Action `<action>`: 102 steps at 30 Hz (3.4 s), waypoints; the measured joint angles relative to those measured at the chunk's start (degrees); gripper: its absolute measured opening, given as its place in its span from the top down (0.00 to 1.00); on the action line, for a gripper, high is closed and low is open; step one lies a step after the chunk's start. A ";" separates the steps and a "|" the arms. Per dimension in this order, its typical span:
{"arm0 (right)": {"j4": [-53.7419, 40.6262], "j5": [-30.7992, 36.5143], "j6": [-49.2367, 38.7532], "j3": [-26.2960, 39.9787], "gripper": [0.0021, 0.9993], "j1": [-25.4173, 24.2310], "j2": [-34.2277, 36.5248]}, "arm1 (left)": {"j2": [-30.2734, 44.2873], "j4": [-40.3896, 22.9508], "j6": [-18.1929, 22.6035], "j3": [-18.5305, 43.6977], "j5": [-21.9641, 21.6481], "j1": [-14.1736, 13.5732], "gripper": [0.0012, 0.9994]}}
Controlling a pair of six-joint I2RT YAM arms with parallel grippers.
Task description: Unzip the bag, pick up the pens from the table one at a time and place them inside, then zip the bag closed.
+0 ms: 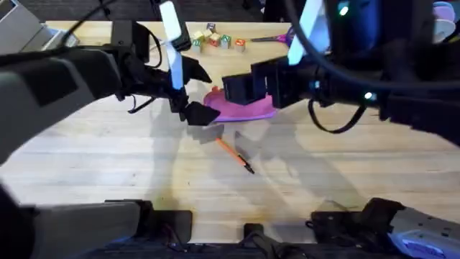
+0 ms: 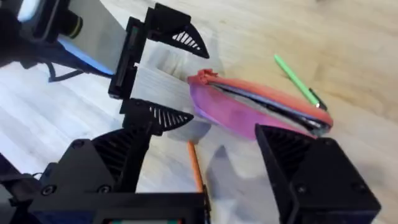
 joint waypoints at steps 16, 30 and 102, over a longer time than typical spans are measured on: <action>-6.91 -0.03 -7.39 6.08 0.00 -5.90 0.33 | -25.78 -17.89 0.02 0.02 -0.96 6.19 0.01; -24.46 -0.03 -30.45 23.94 0.00 -5.88 17.87 | -28.45 -18.36 0.04 0.01 -1.84 6.16 0.01; -23.17 -17.30 -73.36 24.34 0.97 -13.38 31.38 | -28.46 -18.36 0.03 0.00 -1.86 6.16 0.01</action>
